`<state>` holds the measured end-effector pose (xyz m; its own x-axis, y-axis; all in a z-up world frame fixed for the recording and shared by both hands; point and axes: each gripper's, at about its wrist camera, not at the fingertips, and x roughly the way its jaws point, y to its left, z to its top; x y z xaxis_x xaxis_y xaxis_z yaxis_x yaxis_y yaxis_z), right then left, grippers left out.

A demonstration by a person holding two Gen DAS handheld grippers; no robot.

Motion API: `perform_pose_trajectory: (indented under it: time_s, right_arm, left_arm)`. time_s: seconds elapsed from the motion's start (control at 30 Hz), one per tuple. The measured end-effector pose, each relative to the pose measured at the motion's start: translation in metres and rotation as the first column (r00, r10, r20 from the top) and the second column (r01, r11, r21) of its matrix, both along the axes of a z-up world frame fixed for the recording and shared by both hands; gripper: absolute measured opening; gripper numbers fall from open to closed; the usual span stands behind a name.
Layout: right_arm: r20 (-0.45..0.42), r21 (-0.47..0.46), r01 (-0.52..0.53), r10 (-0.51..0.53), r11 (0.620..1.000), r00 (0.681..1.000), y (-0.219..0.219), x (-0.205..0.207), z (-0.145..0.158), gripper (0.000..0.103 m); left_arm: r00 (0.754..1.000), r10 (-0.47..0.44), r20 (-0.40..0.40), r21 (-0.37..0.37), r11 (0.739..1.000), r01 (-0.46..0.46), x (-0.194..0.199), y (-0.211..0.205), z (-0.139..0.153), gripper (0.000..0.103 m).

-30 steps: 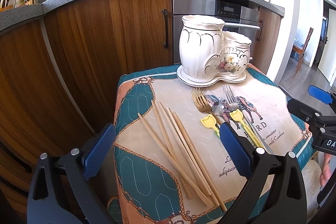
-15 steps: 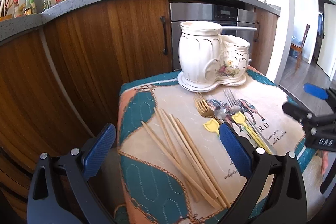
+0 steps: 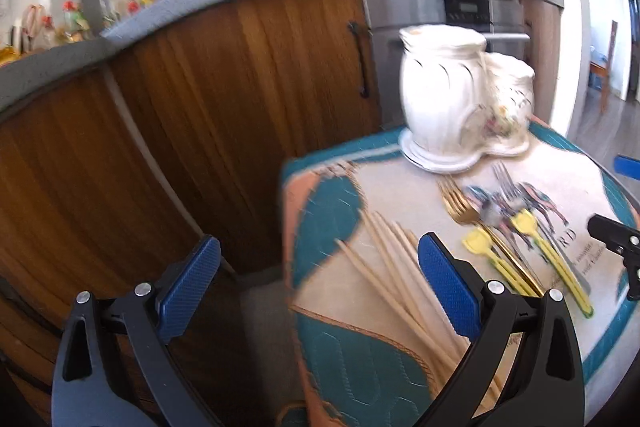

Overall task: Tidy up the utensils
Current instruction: 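Move the right tool toward the yellow-handled utensils while the left tool approaches the chopsticks, then grasp a yellow-handled utensil with the right tool while the left tool grasps one chopstick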

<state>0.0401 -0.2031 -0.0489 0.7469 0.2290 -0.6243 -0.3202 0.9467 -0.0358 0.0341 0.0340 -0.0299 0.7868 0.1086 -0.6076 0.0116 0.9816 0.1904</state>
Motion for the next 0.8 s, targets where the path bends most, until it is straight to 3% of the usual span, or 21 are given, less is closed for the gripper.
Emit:
perform_pose_trajectory:
  time_s: [0.13,0.3,0.47,0.6,0.8]
  right_arm:
    - [-0.021,0.012,-0.001,0.001,1.000,1.000,-0.001,0.005,-0.003,0.098]
    - [-0.075,0.035,-0.010,0.012,0.999,0.997,-0.002,0.013,-0.010,0.098]
    - [-0.136,0.049,-0.019,0.026,0.999,0.990,0.002,0.018,-0.019,0.098]
    - [-0.131,0.014,-0.047,0.049,0.999,0.990,0.012,0.016,-0.021,0.095]
    - [-0.157,0.009,-0.089,0.089,0.996,0.984,0.022,0.013,-0.024,0.061]
  left_arm:
    - [0.996,-0.001,-0.085,-0.093,0.996,-0.007,0.011,0.002,-0.012,0.098]
    - [0.993,0.010,-0.119,-0.073,0.997,-0.019,0.018,0.003,-0.026,0.098]
    - [0.991,-0.005,-0.133,-0.108,0.994,-0.010,0.019,0.009,-0.030,0.098]
    - [0.987,0.017,-0.157,-0.069,0.997,-0.028,0.024,0.012,-0.036,0.097]
    - [0.979,-0.020,-0.204,-0.093,0.996,0.001,0.027,0.011,-0.041,0.080]
